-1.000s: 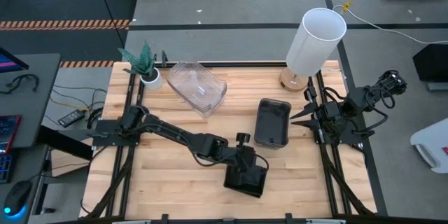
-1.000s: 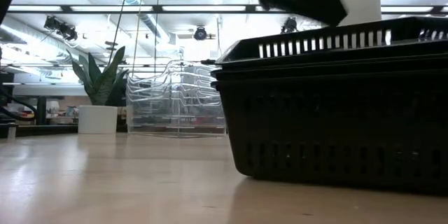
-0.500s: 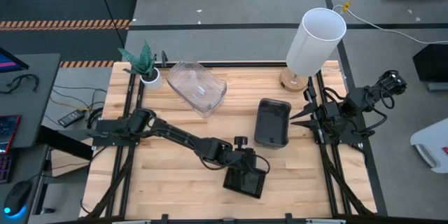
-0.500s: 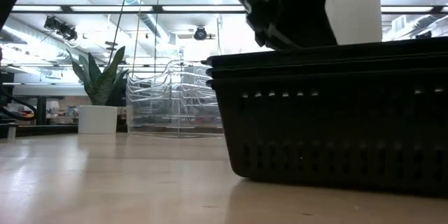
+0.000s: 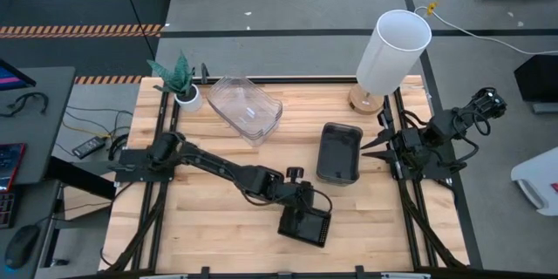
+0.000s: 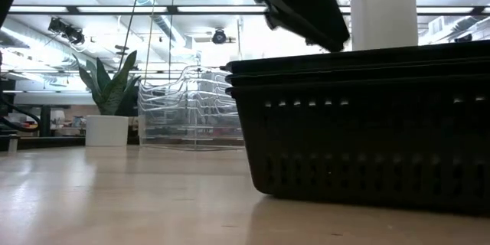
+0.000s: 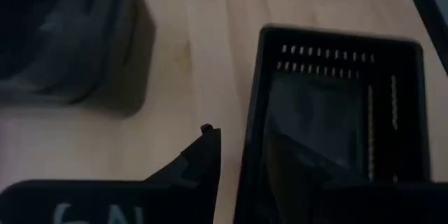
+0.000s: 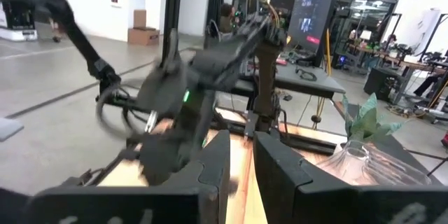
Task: Stack baskets by color
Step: Return to Home Position
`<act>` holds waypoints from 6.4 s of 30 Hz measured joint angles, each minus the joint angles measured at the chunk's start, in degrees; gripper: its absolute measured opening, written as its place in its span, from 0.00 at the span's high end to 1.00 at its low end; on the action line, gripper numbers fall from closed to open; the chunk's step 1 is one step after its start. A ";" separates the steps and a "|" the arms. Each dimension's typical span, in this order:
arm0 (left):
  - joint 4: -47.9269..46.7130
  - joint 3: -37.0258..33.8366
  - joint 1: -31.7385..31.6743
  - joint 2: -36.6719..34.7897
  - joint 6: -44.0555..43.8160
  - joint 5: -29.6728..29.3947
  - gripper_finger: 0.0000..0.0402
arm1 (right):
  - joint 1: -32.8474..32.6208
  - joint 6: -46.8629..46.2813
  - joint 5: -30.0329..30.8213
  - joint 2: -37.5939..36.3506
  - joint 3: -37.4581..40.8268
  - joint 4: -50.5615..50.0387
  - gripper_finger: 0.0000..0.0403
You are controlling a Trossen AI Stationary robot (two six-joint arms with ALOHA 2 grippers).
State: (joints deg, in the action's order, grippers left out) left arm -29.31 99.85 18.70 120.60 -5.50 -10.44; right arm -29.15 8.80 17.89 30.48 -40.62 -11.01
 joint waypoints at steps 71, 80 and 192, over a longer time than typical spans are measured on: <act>59.19 -77.16 -9.96 -61.50 0.20 -7.00 0.71 | 2.03 -10.81 1.67 -30.03 39.56 20.11 0.82; 63.20 -88.89 -11.54 -73.67 -4.49 -9.55 0.71 | 2.02 -8.79 4.70 -30.03 39.56 20.09 0.82; 44.01 -99.47 -8.94 -113.14 6.19 -16.34 0.85 | 2.02 5.75 7.98 -30.01 39.56 22.05 0.82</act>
State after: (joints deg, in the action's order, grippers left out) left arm 14.70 0.38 9.76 7.46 0.69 -26.78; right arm -27.13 14.55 25.87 0.47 -1.06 11.05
